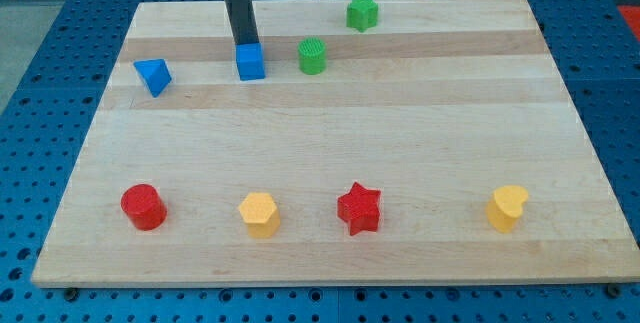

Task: Move the green circle and blue cube diagonally to each other

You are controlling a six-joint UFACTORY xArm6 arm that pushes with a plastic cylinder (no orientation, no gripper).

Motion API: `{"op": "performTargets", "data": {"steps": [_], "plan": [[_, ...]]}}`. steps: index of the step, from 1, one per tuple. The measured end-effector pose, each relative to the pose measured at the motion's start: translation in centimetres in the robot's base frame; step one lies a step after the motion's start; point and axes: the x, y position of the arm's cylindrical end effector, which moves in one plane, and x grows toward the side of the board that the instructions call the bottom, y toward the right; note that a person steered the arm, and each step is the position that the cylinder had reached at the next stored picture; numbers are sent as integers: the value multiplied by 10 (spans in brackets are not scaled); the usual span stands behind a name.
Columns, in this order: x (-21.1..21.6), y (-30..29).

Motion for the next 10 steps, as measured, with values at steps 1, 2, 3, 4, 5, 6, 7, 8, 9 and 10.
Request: {"op": "performTargets", "data": {"steps": [1,2,3,4,5,6,7,8,9,10], "plan": [[-1,0],[-20,0],[-33,5],[-30,21],[-15,39],[-6,60],[-5,80],[0,99],[12,115],[30,118]]}}
